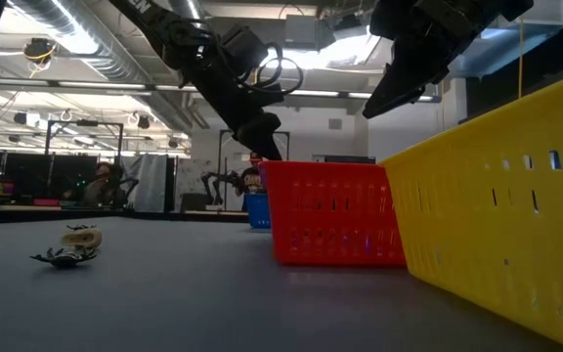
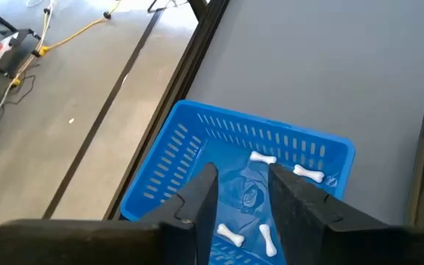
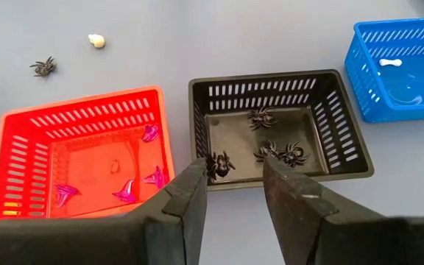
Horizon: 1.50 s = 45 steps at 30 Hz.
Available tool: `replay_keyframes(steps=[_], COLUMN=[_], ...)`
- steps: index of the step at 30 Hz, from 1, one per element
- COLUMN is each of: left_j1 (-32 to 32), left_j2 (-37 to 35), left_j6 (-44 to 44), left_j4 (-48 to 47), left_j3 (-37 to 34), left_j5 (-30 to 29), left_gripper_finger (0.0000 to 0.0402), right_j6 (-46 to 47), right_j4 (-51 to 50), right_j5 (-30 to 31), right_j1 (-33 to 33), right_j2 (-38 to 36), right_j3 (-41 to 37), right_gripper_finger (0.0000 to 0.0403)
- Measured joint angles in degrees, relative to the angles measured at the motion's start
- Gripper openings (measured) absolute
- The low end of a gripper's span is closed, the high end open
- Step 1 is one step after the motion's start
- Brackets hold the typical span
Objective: Sort Halloween decoration
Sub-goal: Put the brown skull toy into the yellow bin
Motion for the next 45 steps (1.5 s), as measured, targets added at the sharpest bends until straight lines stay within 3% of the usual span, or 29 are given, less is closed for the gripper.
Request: replay_keyframes(steps=[19,23,29,36,45], left_j1=[0.00,0.00,0.00,0.00,0.00], left_j2=[0.00,0.00,0.00,0.00,-0.02], left_j6=[-1.70,-1.70,-1.68,-1.68,-1.68], left_j4=[0.00,0.00,-0.02,-0.03,-0.20], left_j3=[0.02,0.02,0.02,0.02,0.11], left_j5=[-0.02,-0.04,-0.04,-0.04,-0.07], left_gripper_finger=[0.0119,0.0119,0.0119,0.0119,0.0119], right_j6=[0.07,0.08,0.16,7.87,15.19], right_j4=[0.00,0.05,-0.28,-5.90,-7.77], right_j5=[-0.23,-2.95,-6.55,-10.13,-10.46], right_j1=[0.02,0.02,0.02,0.28,8.10], right_j2=[0.02,0.02,0.01,0.25,3.54], right_j3=[0.00,0.00,0.00,0.00,-0.02], right_gripper_finger=[0.0134,0.0135,0.0180,0.0246,0.0252])
